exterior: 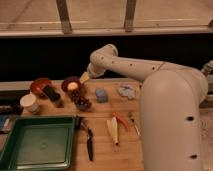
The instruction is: Place apple in table surface
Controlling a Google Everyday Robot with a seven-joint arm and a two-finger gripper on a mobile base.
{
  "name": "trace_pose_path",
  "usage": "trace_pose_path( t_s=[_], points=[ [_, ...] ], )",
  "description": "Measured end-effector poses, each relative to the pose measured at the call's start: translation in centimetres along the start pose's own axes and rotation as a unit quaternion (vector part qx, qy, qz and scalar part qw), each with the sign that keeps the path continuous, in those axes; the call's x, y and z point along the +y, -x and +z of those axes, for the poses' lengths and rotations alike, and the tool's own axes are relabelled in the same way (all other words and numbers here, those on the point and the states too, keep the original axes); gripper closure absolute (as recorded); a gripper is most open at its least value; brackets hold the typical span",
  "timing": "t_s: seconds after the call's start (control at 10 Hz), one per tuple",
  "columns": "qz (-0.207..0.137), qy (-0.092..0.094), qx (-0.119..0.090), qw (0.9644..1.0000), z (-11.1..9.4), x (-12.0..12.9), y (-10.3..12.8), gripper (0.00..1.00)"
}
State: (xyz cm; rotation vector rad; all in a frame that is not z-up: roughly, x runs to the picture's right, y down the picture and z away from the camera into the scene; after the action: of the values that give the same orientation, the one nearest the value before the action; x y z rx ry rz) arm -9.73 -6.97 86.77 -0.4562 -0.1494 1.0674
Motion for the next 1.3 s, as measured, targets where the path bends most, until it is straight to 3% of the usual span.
trace_pose_path(
  t_s=[0.4, 0.6, 1.0, 1.3],
  points=[
    [-0.054, 0.047, 0.012, 0.9974, 4.4, 4.4, 3.7, 0.2],
    [-0.063, 0.067, 0.014, 0.9957, 5.7, 4.8, 4.1, 0.2],
    [-0.061, 0.07, 0.012, 0.9956, 6.0, 4.9, 4.1, 0.21],
    [-0.061, 0.07, 0.012, 0.9956, 6.0, 4.8, 4.1, 0.46]
  ],
)
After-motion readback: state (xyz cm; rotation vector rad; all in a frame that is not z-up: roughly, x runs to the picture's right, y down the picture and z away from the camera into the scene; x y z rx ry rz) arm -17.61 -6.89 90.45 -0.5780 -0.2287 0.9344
